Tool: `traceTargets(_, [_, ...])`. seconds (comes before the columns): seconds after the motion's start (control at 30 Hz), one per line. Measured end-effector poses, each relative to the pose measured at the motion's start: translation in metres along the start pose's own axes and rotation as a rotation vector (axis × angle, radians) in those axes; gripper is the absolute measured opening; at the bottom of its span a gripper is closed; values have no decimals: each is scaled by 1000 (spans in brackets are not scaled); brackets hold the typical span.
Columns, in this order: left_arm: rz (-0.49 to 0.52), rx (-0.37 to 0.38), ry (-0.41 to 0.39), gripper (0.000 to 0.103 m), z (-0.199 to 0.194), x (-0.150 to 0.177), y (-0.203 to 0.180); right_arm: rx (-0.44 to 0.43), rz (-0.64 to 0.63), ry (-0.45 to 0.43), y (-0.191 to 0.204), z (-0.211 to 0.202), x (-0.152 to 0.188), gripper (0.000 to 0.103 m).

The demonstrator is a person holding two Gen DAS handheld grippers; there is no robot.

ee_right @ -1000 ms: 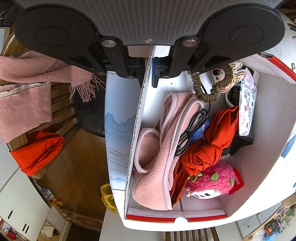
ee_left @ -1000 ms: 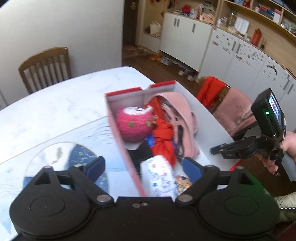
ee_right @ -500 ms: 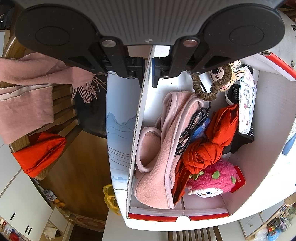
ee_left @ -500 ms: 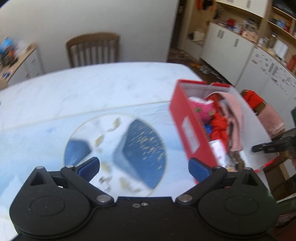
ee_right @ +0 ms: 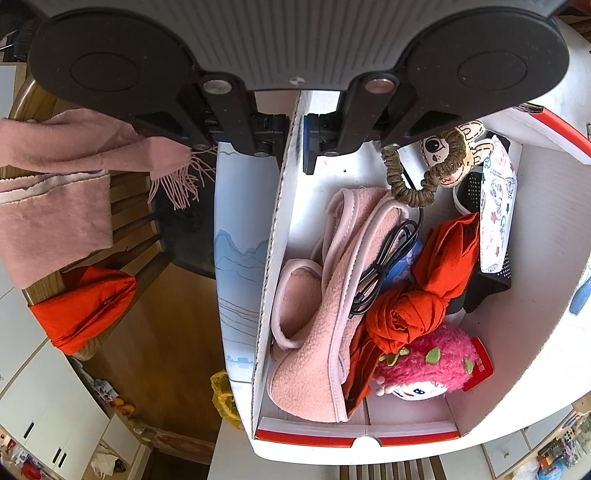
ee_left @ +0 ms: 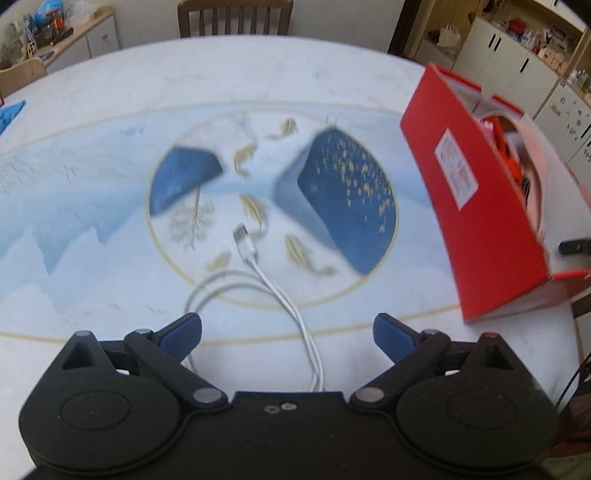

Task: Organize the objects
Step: 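Move the left gripper back to the white USB cable on the table, then grasp the white USB cable near its plug with the left gripper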

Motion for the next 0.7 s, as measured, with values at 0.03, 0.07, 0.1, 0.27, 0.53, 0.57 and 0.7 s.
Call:
traceTargets(0.03, [-1,-6,6,96,4,3,-1,0,0,0,0,0,0,6])
traceTargets(0.07, [-1,-14,11,94,8,5,-3,0,-1,0,0,0,0,6])
traceTargets(0.1, [0,-26,17,91,11,8,-5,0,-1,0,0,0,0,6])
traceTargets(0.27, [15,-76,13,77,18,12,-11,-1,-5,2,1,0,0,6])
traceTargets(0.53, [22,-89,15,49,22,12,-20,-4,-7,5,1,1,1,6])
traceTargets(0.57, [24,-87,14,44,22,12,-22,-6,-7,6,0,1,1,6])
traceTargets(0.7, [5,-66,16,18,21,11,-23,-11,-7,4,0,1,2,6])
Point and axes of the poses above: each gripper's, at about its wrist camera, not at the fingertips, and z roughly the way its jaws point, y to its left, x to its underside, the point moved 6 cm from there along z, roughly the way its jaws point, and after that the axes turned 7 degrees about y, right-handed, at the moved point
